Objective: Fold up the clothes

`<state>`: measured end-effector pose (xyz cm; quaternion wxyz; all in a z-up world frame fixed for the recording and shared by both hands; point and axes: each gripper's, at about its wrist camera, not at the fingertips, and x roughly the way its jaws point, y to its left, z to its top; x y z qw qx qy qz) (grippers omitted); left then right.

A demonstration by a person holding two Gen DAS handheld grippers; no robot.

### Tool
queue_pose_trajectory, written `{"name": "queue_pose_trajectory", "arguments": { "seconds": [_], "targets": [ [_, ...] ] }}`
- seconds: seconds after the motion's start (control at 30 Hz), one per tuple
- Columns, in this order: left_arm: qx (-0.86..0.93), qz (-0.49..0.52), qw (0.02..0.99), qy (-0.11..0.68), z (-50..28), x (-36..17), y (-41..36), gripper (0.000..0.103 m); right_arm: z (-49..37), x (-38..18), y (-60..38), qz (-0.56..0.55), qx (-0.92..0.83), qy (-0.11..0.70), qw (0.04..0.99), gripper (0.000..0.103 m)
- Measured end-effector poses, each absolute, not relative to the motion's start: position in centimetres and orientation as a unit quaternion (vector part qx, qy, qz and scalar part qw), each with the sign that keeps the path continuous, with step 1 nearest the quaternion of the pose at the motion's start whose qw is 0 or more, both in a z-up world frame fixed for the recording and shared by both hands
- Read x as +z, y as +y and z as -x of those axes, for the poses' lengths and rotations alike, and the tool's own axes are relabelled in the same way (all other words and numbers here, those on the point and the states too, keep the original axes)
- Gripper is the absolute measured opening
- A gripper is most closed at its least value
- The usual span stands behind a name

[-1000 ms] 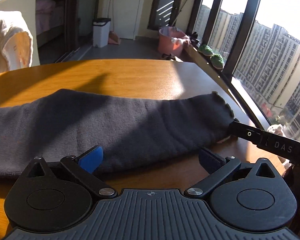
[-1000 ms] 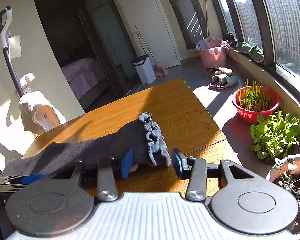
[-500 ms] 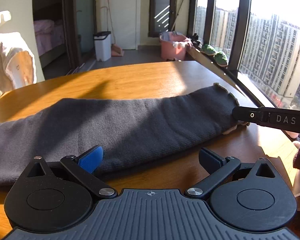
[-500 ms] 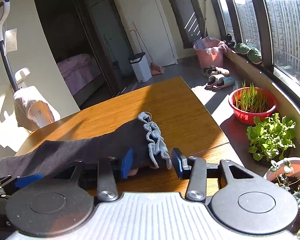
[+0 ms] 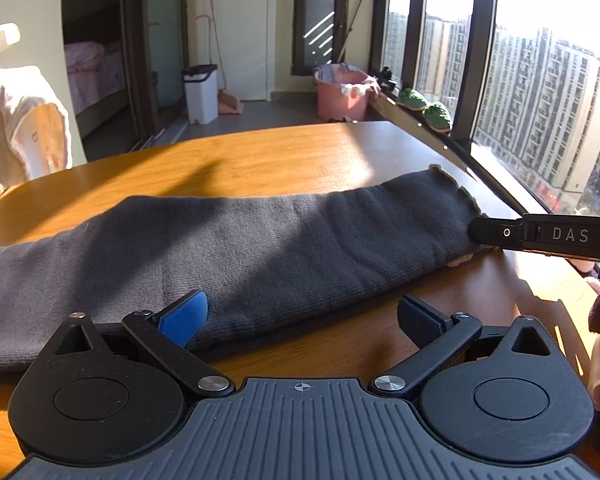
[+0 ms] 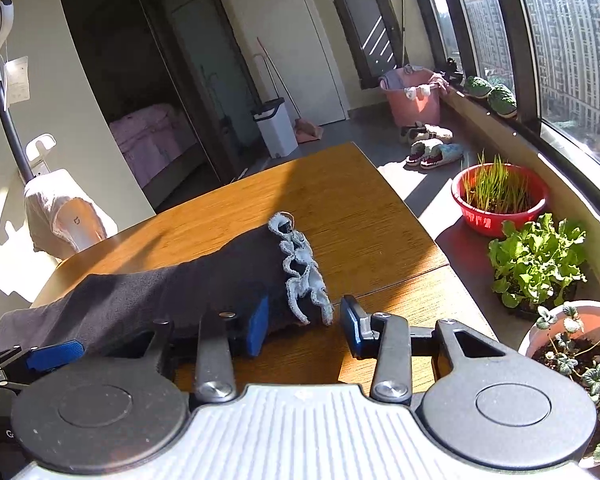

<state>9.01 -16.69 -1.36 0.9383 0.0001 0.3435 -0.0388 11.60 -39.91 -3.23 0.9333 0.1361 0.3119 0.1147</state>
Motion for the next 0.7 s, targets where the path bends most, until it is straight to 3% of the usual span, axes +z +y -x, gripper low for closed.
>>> {"name": "queue_pose_trajectory", "arguments": {
  "seconds": [0.1,0.27,0.47,0.7],
  "targets": [
    [-0.040,0.003,0.939,0.342,-9.0,-1.3,-16.4,0.103,-11.4,-3.2,-40.0,-0.135,0.099,0.305,0.937,0.039],
    [-0.038,-0.003,0.939,0.343,-9.1,-1.4,-16.7,0.103,-9.9,-1.8,-38.2,-0.078,0.124,0.241,0.959,0.025],
    [-0.036,-0.012,0.938,0.345,-9.2,-1.5,-16.9,0.103,-12.9,-1.9,-36.2,-0.078,0.167,0.296,0.937,0.023],
    [-0.037,-0.011,0.938,0.344,-9.1,-1.7,-16.9,0.103,-11.9,-1.8,-38.6,-0.106,0.121,0.275,0.948,0.027]
  ]
}}
